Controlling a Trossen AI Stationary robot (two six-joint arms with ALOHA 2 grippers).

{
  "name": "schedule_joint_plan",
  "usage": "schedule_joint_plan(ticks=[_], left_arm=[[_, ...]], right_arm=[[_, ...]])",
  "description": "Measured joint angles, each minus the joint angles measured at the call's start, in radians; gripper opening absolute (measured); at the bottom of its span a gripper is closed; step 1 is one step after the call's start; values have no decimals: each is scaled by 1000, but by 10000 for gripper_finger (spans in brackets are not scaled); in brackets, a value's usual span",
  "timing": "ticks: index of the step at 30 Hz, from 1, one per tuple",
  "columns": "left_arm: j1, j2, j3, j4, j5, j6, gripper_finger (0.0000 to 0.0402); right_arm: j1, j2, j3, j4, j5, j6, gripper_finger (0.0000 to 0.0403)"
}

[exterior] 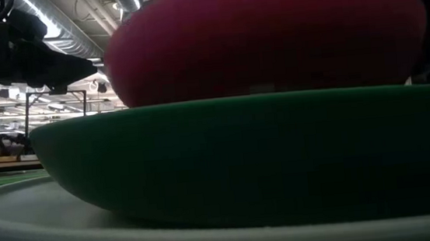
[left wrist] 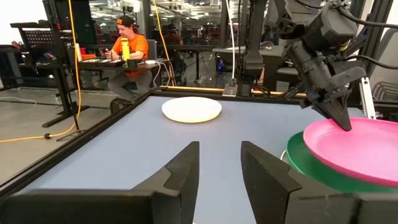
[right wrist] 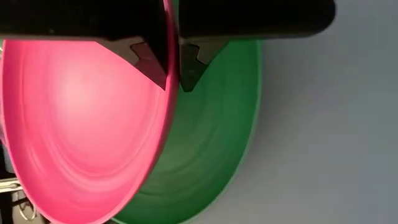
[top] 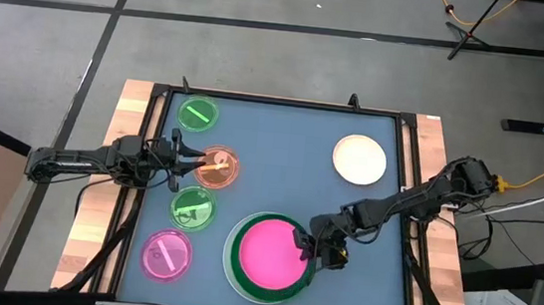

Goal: Stack plastic plates
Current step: Stack the pink plate on the green plate

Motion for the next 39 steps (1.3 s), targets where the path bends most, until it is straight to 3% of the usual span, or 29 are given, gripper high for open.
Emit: schedule_joint_plan(ticks=[39], left_arm=[[0, 0, 0, 0, -1, 2, 111]], right_arm=[[2, 57, -1, 32, 3, -1, 5]])
